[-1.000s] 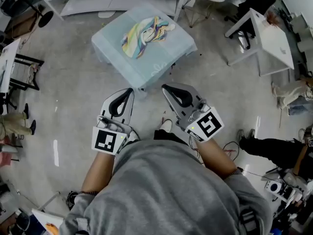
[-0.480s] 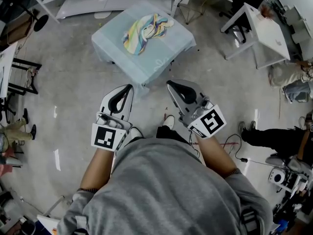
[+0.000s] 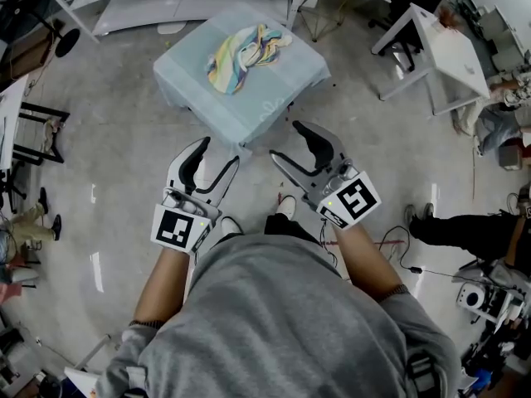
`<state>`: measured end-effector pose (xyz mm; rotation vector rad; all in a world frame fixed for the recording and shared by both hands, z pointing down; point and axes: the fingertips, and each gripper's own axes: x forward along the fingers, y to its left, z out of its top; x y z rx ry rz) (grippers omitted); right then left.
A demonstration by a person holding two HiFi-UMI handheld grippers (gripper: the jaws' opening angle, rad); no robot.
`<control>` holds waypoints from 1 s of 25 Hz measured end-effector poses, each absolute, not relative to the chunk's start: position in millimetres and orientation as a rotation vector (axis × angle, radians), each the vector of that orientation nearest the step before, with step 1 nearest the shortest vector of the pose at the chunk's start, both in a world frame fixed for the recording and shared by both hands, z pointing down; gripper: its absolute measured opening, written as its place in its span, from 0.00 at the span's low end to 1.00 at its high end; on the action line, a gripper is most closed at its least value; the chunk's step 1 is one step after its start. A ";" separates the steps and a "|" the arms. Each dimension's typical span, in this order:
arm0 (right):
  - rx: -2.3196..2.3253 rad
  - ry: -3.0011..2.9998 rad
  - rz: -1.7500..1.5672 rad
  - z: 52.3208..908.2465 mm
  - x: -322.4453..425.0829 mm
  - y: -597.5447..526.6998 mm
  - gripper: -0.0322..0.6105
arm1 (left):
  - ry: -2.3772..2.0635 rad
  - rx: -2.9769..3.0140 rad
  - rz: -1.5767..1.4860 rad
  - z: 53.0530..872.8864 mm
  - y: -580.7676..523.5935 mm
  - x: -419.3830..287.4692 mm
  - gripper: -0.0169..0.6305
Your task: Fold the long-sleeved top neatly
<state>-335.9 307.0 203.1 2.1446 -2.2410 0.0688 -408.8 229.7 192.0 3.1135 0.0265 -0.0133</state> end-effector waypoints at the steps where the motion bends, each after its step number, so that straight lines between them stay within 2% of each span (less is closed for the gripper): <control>1: 2.136 -2.247 0.069 203.7 -334.5 307.1 0.57 | 0.028 3.119 -0.014 191.8 230.6 -407.9 0.47; 3: 2.112 -2.247 0.067 205.7 -330.5 308.0 0.67 | 0.030 3.129 -0.018 192.0 232.7 -404.1 0.50; 7: 2.086 -2.241 0.064 208.8 -323.0 312.0 0.74 | 0.056 3.137 -0.032 193.4 239.8 -394.2 0.50; 25: 2.022 -2.287 0.080 223.1 -228.7 376.1 0.75 | -0.006 3.121 0.014 199.5 308.4 -291.7 0.50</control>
